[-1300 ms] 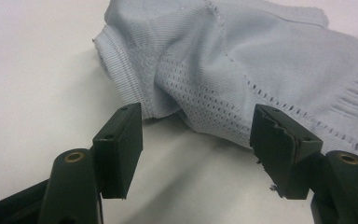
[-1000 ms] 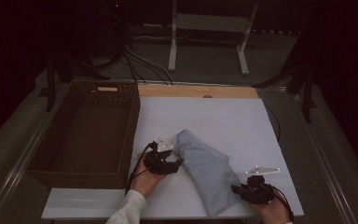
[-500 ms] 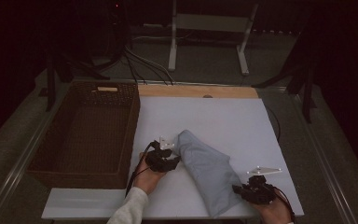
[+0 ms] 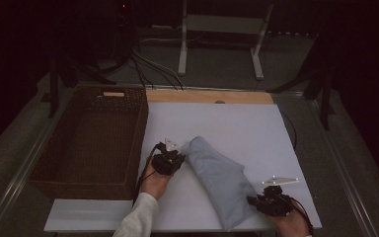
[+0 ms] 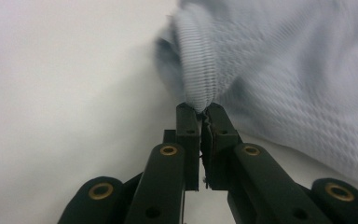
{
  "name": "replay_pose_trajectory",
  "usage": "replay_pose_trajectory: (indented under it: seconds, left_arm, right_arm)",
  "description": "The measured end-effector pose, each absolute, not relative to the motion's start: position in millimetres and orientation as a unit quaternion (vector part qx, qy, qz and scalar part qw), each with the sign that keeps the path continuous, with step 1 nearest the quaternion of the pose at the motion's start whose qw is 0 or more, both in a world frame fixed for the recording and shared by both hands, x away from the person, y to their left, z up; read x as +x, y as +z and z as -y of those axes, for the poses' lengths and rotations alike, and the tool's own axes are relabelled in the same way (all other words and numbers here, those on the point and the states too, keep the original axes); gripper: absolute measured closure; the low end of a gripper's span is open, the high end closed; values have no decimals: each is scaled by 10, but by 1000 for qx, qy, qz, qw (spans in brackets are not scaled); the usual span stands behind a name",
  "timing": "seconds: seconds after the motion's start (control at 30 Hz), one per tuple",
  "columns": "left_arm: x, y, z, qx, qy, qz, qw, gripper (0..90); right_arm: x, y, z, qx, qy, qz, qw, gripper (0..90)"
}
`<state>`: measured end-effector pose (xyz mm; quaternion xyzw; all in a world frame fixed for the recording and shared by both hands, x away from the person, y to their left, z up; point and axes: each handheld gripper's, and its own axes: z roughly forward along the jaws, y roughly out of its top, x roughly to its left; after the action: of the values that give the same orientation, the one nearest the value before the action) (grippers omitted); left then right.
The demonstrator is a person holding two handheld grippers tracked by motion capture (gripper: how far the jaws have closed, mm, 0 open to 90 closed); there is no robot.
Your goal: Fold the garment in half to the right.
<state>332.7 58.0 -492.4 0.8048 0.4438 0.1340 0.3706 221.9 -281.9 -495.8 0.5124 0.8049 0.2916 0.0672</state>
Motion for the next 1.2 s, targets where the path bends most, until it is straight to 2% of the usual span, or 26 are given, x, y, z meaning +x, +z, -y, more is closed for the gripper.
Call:
replay_pose_trajectory:
  seconds: [0.23,0.4,0.47,0.6,0.7,0.97,1.2]
  left_arm:
    - [3415,-4813,-627,795,155,-461,363,881]
    - [3467,-4897,-556,804,136,-463,347,866]
    - [3481,-4916,-550,802,123,-469,350,815]
    - [3470,-4880,-581,789,119,-477,367,597]
    - [3454,-4833,-614,781,112,-481,382,518]
    - [3379,-4731,-609,766,106,-468,428,402]
    - [3333,-4712,-509,775,104,-443,440,376]
  right_arm:
    - [2219,-4955,2832,514,290,-805,66,789]
    - [2218,-4952,2826,513,289,-805,67,788]
    - [2216,-4951,2824,513,288,-806,67,788]
    - [2215,-4952,2820,511,288,-807,69,788]
    - [2215,-4952,2817,511,287,-807,70,788]
    - [2212,-4951,2806,511,286,-808,72,787]
    - [2210,-4951,2802,510,285,-808,73,786]
